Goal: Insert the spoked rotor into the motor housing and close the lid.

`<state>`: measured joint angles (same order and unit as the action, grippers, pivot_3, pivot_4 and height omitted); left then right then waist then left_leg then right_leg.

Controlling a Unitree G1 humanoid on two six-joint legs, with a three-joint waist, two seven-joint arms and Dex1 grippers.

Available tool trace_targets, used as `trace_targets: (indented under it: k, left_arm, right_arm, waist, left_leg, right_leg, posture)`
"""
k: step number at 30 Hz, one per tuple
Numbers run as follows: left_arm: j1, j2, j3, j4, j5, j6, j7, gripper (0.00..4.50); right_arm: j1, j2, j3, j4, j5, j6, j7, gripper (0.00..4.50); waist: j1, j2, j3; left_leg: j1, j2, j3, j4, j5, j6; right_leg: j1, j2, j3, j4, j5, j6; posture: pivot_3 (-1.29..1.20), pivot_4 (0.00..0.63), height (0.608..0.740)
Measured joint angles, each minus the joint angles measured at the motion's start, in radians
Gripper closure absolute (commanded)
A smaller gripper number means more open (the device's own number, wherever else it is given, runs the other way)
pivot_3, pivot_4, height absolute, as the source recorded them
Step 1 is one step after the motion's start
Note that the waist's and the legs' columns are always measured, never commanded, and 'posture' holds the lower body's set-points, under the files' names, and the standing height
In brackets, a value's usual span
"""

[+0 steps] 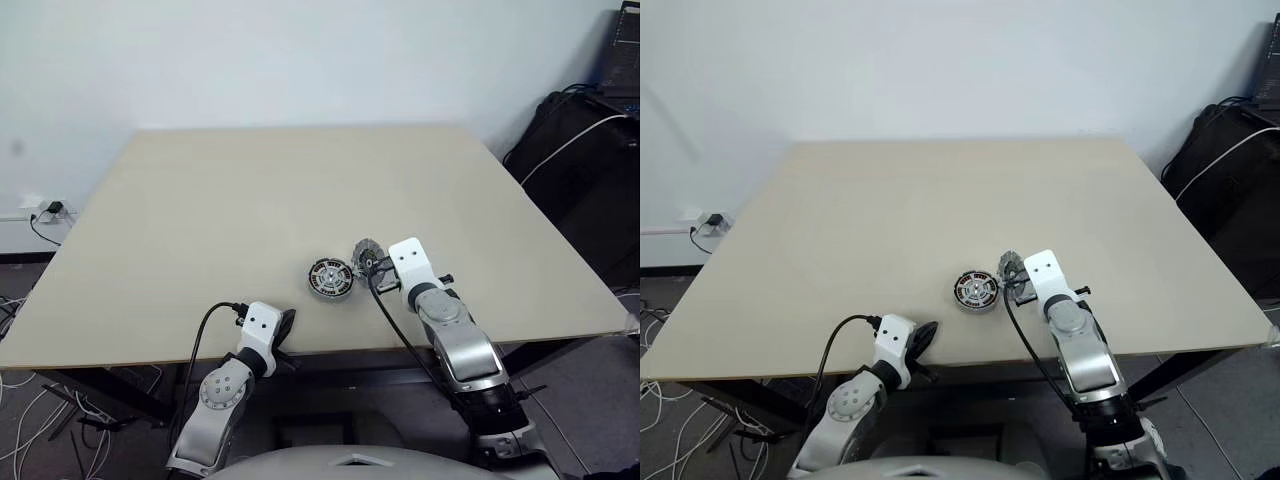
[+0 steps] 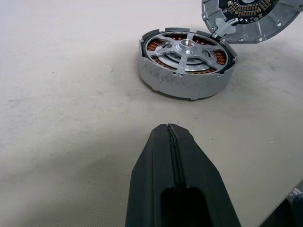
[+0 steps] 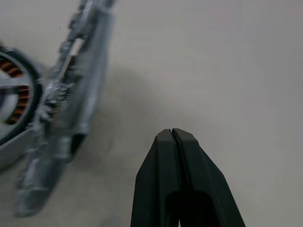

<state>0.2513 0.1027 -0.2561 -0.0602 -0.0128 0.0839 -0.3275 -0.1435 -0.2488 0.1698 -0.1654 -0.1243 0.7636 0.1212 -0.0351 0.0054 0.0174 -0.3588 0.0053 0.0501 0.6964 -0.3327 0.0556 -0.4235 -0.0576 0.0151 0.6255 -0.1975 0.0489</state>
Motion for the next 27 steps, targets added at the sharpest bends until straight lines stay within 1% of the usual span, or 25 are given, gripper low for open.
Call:
trace_targets:
  k: [11,15,20,27]
  left_arm:
    - [0.004,0.0,0.002,0.0,0.0,0.0,0.002,4.5]
    - [0.004,0.0,0.001,0.0,0.001,0.0,0.007,4.5]
    - [0.006,0.0,0.003,0.0,0.006,0.0,0.023,4.5]
    - [0.01,0.002,0.007,0.0,0.01,-0.001,0.029,4.5]
  right_arm:
    - [-0.041,0.052,0.0,-0.039,0.056,0.031,0.078,4.47]
    - [-0.062,0.068,0.04,-0.045,0.067,0.036,0.112,4.47]
    - [-0.073,0.073,0.059,-0.042,0.07,0.036,0.121,4.47]
    - [-0.083,0.1,0.069,0.04,0.07,0.025,0.122,4.47]
  waist:
    - [0.0,0.0,0.0]
    - [-0.001,0.0,0.0]
    - [0.0,0.0,0.0]
    - [-0.002,-0.001,0.0]
  left_leg:
    - [0.0,0.0,0.0,0.0,0.0,0.0]
    - [0.0,0.0,0.0,0.0,0.0,0.0]
    - [0.0,0.0,0.0,0.0,0.0,0.0]
    - [0.0,0.0,0.0,0.0,0.0,0.0]
  right_leg:
    - [0.0,0.0,0.0,0.0,0.0,-0.001]
    - [0.0,0.0,0.0,0.0,0.001,-0.001]
    - [0.0,0.0,0.0,0.0,0.001,-0.001]
    - [0.0,0.0,0.0,0.001,0.001,-0.001]
  posture:
    - [0.0,0.0,0.74]
    - [0.0,0.0,0.74]
    - [0.0,0.0,0.74]
    - [0.0,0.0,0.74]
